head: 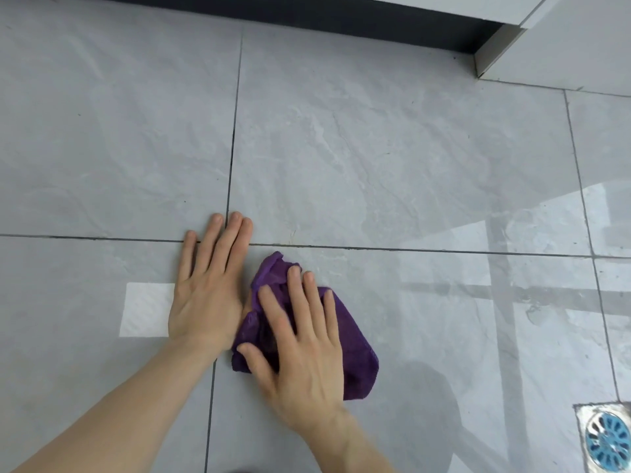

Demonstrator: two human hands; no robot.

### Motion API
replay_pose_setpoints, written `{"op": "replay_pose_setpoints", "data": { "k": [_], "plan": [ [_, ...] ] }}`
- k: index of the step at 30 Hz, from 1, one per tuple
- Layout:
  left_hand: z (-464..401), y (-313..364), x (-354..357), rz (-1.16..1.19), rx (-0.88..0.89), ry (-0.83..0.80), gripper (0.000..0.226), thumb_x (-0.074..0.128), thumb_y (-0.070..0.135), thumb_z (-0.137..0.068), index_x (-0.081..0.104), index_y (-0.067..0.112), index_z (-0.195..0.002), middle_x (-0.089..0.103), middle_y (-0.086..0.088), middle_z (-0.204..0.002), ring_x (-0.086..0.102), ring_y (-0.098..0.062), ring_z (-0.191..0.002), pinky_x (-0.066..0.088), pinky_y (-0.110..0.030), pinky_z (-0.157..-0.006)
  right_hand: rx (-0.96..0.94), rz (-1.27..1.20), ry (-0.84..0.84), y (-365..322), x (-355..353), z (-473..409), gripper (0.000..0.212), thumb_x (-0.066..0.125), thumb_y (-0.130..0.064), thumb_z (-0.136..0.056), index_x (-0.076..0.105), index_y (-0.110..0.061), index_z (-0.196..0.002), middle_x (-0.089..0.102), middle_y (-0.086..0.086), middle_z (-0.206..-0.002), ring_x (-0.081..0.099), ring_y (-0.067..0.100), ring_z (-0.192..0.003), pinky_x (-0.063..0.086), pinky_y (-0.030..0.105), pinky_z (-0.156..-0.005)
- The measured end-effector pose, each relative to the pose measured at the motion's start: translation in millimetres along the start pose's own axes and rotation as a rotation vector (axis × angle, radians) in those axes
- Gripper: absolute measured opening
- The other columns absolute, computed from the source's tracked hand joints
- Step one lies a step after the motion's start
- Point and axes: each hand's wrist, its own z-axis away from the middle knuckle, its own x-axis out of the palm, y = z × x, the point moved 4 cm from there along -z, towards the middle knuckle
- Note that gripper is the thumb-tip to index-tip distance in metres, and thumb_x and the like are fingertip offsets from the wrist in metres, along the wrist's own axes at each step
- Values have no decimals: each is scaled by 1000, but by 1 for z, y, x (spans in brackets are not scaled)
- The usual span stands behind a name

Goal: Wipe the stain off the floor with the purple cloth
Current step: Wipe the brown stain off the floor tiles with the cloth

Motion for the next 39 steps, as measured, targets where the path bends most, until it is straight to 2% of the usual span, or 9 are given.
{"op": "replay_pose_setpoints", "data": {
  "k": [5,9,14,21,24,28,30,36,39],
  "plan": [
    [1,-2,2,1,10,-25,84,36,51,-94,3,20,-165,3,4,-175,-4,-17,-162,4,-49,-131,-21,149,-39,-3,18,15,60,47,-52,-104,35,-29,-158,21,13,-170,19,31,-159,23,52,-124],
    [1,0,-2,23,4,1,78,31,52,-97,11,17,-164,11,1,-174,4,-20,-162,6,-50,-131,-61,154,-12,22,3,7,51,46,-44,-106,43,-28,-155,23,9,-171,17,27,-160,26,51,-125],
    [1,2,-3,26,-2,8,76,32,52,-100,11,17,-164,13,1,-174,5,-20,-162,7,-50,-131,75,156,95,66,-22,-43,51,48,-32,-106,41,-25,-156,24,5,-171,17,24,-160,21,48,-128],
    [1,2,-3,27,-4,2,76,31,52,-100,12,16,-164,13,0,-174,6,-21,-162,9,-52,-131,144,172,145,102,-44,-92,49,42,-32,-109,38,-27,-157,22,3,-172,19,25,-159,17,47,-129],
    [1,1,-2,39,-1,9,76,30,52,-100,13,16,-164,14,-1,-174,6,-21,-162,11,-53,-130,192,173,169,106,-44,-92,49,37,-35,-109,38,-26,-157,21,3,-172,18,26,-159,15,48,-129],
    [0,0,0,35,3,5,75,29,53,-100,12,17,-164,13,0,-174,5,-20,-162,11,-53,-130,392,138,256,113,-43,-65,50,38,-35,-108,38,-23,-156,20,6,-172,17,30,-159,18,55,-127],
    [1,-1,0,28,5,2,75,26,54,-101,10,17,-164,11,1,-174,3,-20,-162,10,-53,-131,429,115,267,111,-41,-43,50,38,-34,-107,40,-23,-156,21,6,-172,17,29,-159,18,55,-127],
    [1,-1,-1,83,20,21,70,22,48,-103,12,17,-164,12,2,-174,3,-18,-162,9,-52,-131,288,-81,225,96,-32,5,44,39,-25,-105,54,-23,-146,31,0,-168,21,19,-159,23,53,-127],
    [0,-3,-3,176,33,33,64,21,41,-104,18,18,-164,15,5,-173,6,-15,-162,8,-50,-131,346,-234,249,85,-33,-4,38,37,-28,-106,53,-29,-140,31,-13,-164,16,-7,-154,31,40,-125]
  ]
}}
